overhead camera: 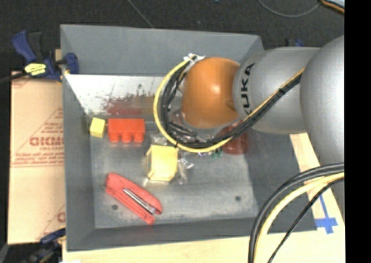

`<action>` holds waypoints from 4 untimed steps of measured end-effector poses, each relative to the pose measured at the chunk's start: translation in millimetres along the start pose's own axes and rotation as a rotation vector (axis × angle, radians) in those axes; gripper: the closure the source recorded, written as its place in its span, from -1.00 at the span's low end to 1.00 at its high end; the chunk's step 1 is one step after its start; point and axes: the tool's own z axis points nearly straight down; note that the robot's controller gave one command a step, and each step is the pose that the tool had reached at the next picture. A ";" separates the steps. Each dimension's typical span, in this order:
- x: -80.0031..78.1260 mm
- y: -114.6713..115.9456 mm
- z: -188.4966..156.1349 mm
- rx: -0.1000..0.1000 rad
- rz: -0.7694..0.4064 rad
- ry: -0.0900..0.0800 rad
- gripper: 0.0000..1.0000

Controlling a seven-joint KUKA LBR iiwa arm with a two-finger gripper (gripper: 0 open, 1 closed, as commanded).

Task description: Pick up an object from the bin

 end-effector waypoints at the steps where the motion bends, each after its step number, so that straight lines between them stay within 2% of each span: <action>1: -19.2 -4.9 27.2 0.014 -0.372 -0.024 -1.00; 2: -12.4 -12.6 22.9 0.012 -0.272 -0.016 1.00; 3: -12.4 -12.7 22.8 0.011 -0.272 -0.016 1.00; 4: -8.6 -10.6 5.0 0.004 -0.271 -0.006 1.00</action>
Offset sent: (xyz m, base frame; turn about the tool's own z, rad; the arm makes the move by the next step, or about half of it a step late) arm 0.0110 -0.0039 -0.0303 -0.2746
